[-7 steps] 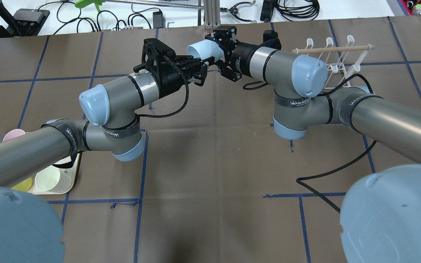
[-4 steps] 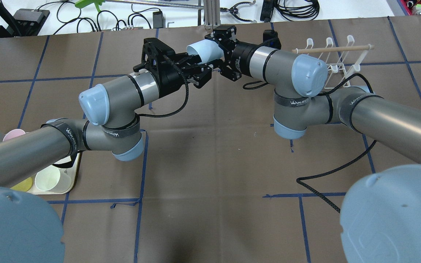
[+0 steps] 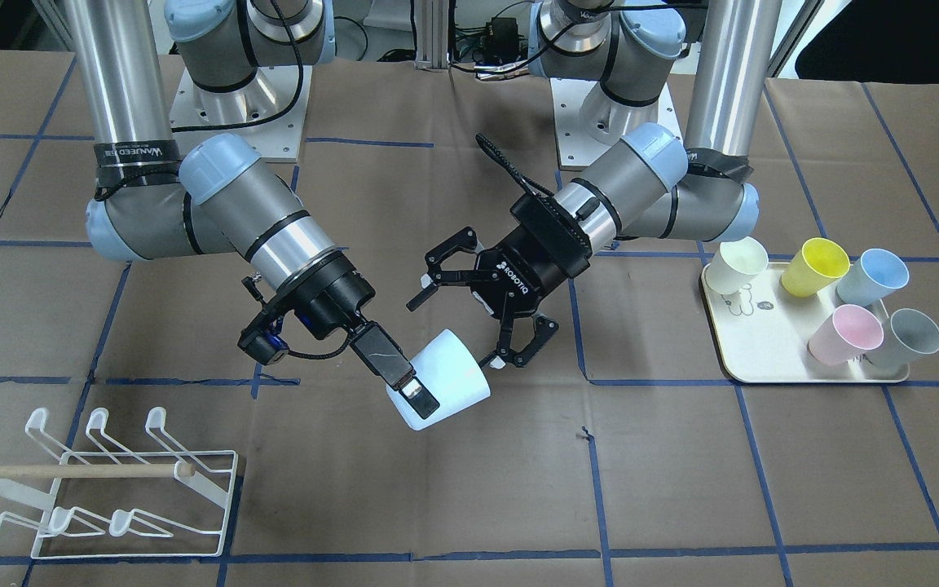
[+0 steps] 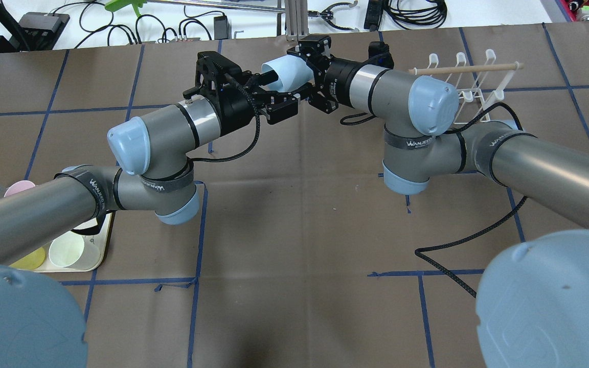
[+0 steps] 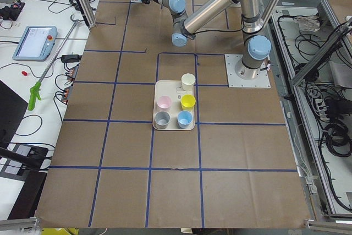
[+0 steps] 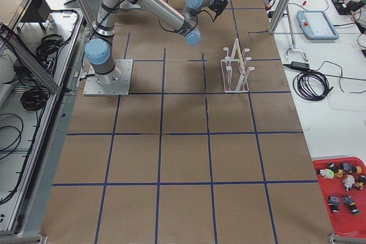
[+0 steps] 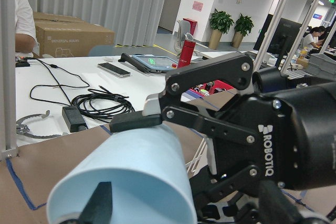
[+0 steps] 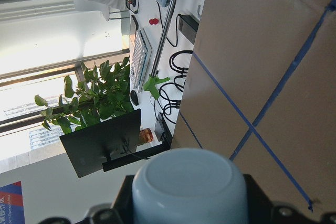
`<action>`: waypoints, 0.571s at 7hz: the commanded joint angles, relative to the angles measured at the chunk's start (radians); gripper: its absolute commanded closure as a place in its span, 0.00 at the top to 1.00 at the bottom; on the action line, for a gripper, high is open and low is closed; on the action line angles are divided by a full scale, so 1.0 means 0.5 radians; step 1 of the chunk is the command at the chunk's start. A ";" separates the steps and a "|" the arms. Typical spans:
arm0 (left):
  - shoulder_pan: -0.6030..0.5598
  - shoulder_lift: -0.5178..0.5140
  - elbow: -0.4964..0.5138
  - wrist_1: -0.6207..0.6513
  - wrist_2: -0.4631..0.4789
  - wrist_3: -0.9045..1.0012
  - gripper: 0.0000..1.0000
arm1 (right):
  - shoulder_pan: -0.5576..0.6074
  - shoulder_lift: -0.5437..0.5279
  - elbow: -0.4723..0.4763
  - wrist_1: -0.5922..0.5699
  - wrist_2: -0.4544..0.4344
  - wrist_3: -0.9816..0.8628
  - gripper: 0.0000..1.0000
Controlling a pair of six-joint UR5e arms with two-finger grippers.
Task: Transfer IKEA cup to right arm and place on rack
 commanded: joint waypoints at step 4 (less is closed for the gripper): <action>0.576 0.324 -0.359 -0.113 -0.170 -0.002 0.98 | -0.070 -0.019 -0.039 -0.025 -0.249 -0.863 0.38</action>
